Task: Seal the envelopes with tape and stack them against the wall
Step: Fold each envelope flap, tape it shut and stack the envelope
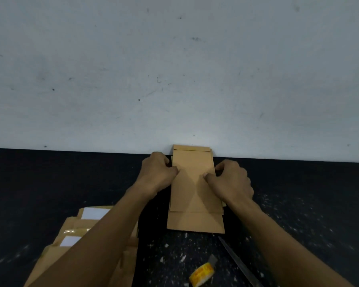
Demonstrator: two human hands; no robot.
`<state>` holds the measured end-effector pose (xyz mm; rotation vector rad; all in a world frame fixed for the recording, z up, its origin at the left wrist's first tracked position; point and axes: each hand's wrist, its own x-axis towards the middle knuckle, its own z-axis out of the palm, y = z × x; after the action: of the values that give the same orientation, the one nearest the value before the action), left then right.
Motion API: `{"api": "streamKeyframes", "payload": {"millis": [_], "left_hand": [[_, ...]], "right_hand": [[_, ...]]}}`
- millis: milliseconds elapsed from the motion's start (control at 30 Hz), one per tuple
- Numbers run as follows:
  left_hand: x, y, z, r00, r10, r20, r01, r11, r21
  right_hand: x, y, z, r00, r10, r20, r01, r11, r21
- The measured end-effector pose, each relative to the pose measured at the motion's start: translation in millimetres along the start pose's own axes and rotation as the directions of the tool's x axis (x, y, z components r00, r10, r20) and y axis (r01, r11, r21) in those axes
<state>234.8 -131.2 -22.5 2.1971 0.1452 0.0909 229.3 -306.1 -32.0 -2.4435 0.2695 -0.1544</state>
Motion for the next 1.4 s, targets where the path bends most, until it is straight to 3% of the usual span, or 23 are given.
{"api": "streamKeyframes", "payload": {"millis": [267, 433, 567, 667, 733, 1000, 1200, 1400], "left_hand": [[-78, 5, -54, 0.984, 0.132, -0.117, -0.132, 0.991, 0.008], [-149, -15, -91, 0.972, 0.157, -0.175, -0.137, 0.983, 0.124], [-191, -50, -107, 0.976, 0.008, -0.219, 0.048, 0.968, 0.248], [-213, -78, -110, 0.957, -0.193, -0.218, 0.262, 0.896, 0.359], [-226, -86, -111, 0.938, -0.265, -0.223, 0.333, 0.864, 0.377], [-244, -92, -112, 0.915, -0.307, -0.263, 0.352, 0.924, 0.146], [-246, -95, -117, 0.943, -0.179, -0.281, 0.179, 0.983, -0.025], [-269, -60, -133, 0.999, 0.003, -0.044, -0.018, 0.944, -0.33]], "right_hand": [[-85, -22, -22, 0.943, -0.331, 0.022, 0.32, 0.925, 0.207], [-156, -29, -11, 0.897, -0.432, 0.091, 0.397, 0.88, 0.262], [-193, -25, 1, 0.892, -0.441, 0.102, 0.405, 0.878, 0.255], [-211, -19, 3, 0.896, -0.427, 0.12, 0.384, 0.882, 0.272], [-222, -17, 4, 0.9, -0.415, 0.134, 0.368, 0.887, 0.279], [-252, -8, -1, 0.912, -0.384, 0.143, 0.325, 0.89, 0.319], [-259, -17, -12, 0.909, -0.395, 0.132, 0.331, 0.877, 0.347], [-250, -41, -41, 0.874, -0.485, 0.019, 0.44, 0.808, 0.391]]}}
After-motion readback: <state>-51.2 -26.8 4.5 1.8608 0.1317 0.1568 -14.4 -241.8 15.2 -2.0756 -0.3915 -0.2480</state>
